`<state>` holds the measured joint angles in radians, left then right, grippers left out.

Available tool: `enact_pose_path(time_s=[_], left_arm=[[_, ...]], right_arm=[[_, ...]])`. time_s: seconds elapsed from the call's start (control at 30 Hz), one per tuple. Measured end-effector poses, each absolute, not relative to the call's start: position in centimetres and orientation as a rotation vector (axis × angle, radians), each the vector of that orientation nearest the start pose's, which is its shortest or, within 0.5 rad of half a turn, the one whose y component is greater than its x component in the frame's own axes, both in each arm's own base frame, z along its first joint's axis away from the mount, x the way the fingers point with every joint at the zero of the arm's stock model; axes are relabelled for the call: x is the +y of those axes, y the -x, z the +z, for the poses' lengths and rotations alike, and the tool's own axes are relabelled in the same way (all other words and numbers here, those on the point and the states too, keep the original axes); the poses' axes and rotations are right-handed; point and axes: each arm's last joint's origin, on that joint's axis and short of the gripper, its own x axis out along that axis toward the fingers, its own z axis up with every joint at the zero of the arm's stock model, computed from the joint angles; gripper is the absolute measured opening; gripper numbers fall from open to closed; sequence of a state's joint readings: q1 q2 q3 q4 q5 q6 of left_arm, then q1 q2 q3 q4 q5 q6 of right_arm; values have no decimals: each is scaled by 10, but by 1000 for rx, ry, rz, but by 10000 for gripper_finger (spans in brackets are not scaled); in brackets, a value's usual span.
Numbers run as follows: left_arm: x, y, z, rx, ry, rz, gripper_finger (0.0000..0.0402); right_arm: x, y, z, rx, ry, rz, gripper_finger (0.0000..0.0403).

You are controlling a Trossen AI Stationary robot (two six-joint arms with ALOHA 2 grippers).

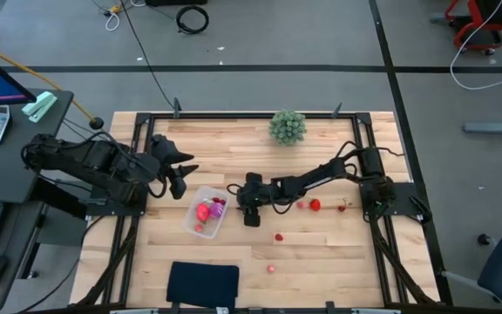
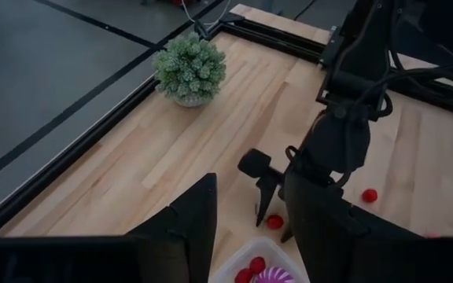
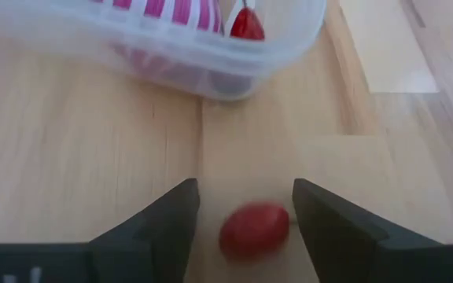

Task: Pick and placing Produce into tupperware
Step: Put the red cherry into the transparent bin

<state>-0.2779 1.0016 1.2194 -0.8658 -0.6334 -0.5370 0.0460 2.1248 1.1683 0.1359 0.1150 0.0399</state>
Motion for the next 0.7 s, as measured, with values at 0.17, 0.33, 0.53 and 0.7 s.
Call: enact_pose_path(time_s=[0.17, 0.33, 0.53, 0.7], left_arm=[[-32, -174, 382, 472, 230, 485, 154], [-32, -175, 382, 472, 230, 485, 151], [-32, -174, 382, 472, 230, 485, 157], [-32, -174, 382, 472, 230, 486, 153]], right_arm=[[15, -415, 90, 817, -21, -128, 204], [17, -413, 96, 810, -75, -155, 169], [21, -412, 97, 813, -83, -156, 120], [22, -416, 107, 792, -89, -146, 89]])
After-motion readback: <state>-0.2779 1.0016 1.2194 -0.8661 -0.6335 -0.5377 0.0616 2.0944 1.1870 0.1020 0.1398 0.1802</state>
